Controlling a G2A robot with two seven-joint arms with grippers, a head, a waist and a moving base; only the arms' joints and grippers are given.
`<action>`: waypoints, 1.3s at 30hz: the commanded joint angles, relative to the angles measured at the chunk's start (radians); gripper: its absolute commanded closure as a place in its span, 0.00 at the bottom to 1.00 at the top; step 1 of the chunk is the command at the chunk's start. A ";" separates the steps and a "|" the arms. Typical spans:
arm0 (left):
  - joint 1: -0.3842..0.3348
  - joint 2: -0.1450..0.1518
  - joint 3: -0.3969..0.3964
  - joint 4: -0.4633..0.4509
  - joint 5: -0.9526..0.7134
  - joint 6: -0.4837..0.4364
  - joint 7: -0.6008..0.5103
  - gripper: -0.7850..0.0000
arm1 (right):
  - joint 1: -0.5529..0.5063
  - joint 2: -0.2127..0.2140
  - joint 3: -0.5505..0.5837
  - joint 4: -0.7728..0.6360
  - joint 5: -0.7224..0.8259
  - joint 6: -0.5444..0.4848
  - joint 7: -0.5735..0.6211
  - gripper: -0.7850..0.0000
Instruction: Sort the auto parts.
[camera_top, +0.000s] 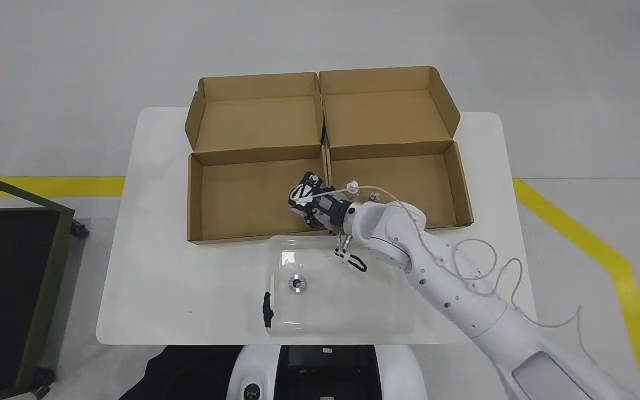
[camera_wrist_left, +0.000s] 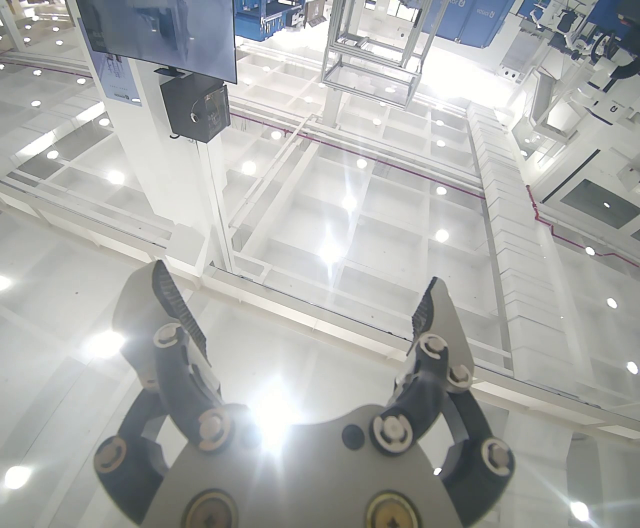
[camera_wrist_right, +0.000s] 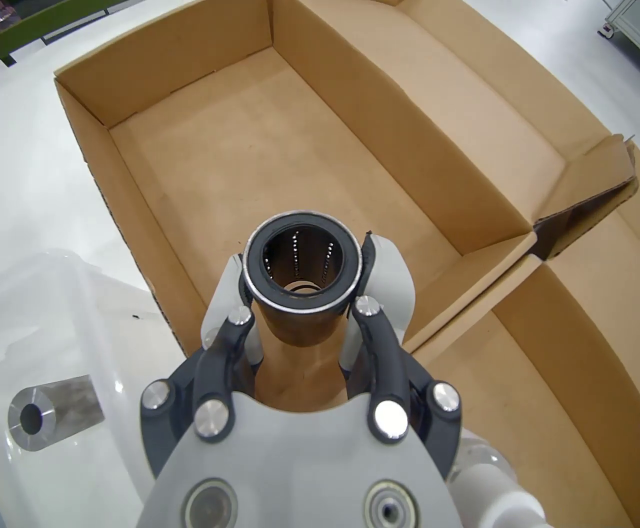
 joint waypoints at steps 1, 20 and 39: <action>0.000 0.000 0.000 0.000 0.000 0.000 0.000 0.00 | 0.001 -0.004 -0.002 0.008 -0.003 -0.003 -0.002 0.67; 0.000 0.000 0.000 0.000 0.000 0.000 0.000 0.00 | -0.073 0.002 0.085 -0.100 -0.016 -0.043 -0.059 0.00; 0.000 0.000 0.000 0.000 0.000 0.000 0.000 0.00 | -0.360 0.092 0.221 -0.498 -0.252 -0.348 0.043 0.00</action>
